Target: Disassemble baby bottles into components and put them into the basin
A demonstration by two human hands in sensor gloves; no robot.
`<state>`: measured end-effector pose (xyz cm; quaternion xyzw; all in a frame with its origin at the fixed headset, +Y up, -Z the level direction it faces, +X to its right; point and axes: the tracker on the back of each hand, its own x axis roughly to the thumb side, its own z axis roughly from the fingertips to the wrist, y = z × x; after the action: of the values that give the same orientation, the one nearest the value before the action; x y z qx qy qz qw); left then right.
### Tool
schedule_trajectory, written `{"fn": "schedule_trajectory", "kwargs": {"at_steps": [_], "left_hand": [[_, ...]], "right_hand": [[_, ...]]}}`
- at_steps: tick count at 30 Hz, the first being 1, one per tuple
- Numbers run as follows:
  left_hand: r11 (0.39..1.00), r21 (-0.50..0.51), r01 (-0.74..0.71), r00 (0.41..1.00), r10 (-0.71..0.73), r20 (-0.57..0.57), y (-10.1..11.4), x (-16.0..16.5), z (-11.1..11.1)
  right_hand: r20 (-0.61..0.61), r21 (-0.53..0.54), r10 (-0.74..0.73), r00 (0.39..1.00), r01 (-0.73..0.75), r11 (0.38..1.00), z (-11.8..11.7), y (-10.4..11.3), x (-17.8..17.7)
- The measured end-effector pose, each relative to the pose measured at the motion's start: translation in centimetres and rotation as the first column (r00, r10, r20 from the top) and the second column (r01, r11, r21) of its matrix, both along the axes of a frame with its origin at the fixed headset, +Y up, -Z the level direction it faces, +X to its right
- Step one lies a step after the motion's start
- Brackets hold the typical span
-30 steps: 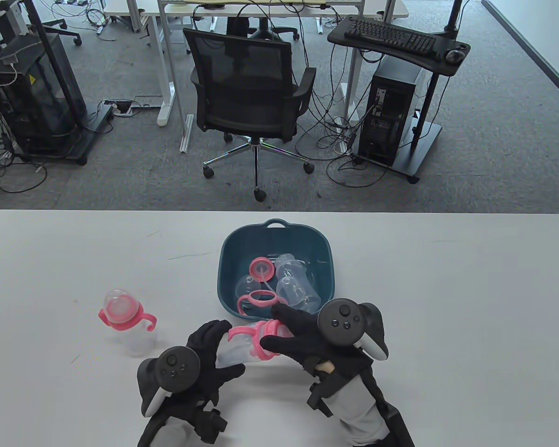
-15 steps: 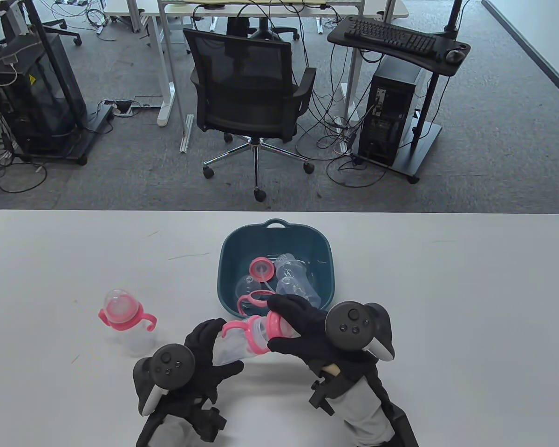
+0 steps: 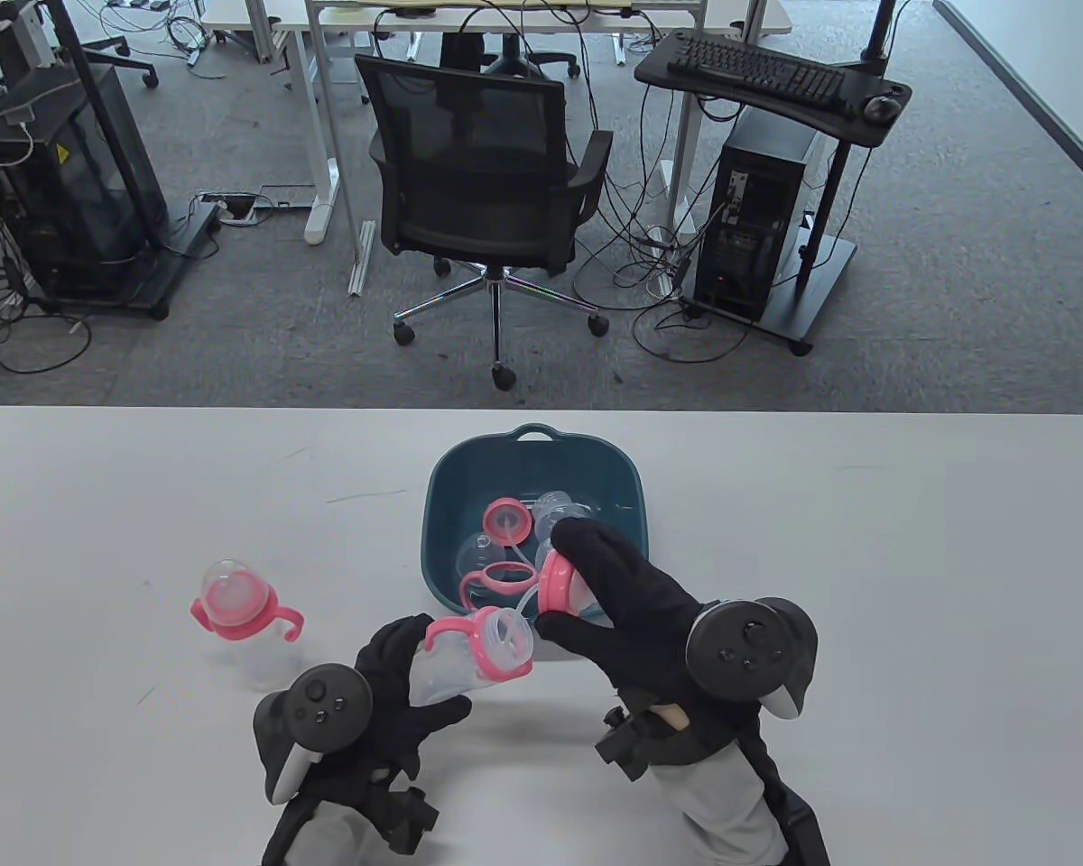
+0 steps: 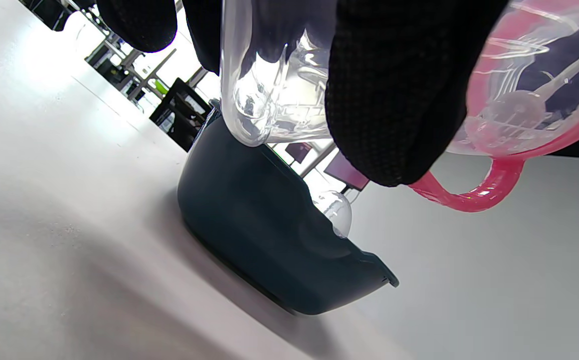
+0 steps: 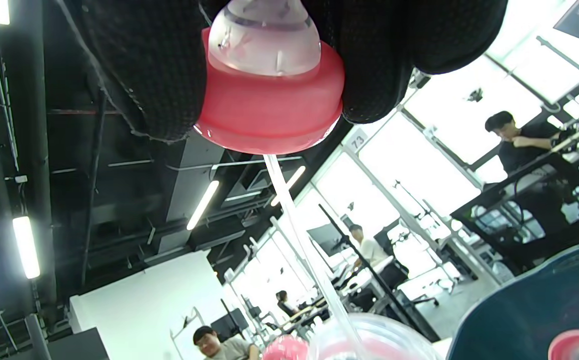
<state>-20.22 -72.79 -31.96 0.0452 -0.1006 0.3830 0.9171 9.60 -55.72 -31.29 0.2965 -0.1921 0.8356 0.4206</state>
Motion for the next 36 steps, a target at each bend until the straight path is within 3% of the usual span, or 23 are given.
{"fn": "schedule_trajectory", "kwargs": {"at_steps": [6, 13, 25, 36], "left_hand": [[1.000, -0.017, 0.014, 1.000, -0.014, -0.002, -0.3, 0.0, 0.0], [1.000, -0.026, 0.003, 1.000, -0.004, -0.012, -0.4, -0.2, -0.1], [0.999, -0.028, -0.039, 0.999, 0.039, -0.030, -0.2, -0.7, -0.1], [0.998, -0.027, -0.049, 0.998, 0.048, -0.028, -0.1, -0.8, -0.1]], "right_hand": [[0.077, 0.058, -0.015, 0.997, 0.010, 0.998, -0.7, 2.5, 0.3], [0.197, 0.030, 0.088, 0.976, -0.096, 0.995, -4.0, 4.0, 0.0], [0.319, -0.163, 0.255, 0.913, -0.212, 0.964, -12.4, 0.0, -1.8], [0.337, -0.280, 0.448, 0.828, -0.367, 0.887, -15.9, -5.4, -3.0]]}}
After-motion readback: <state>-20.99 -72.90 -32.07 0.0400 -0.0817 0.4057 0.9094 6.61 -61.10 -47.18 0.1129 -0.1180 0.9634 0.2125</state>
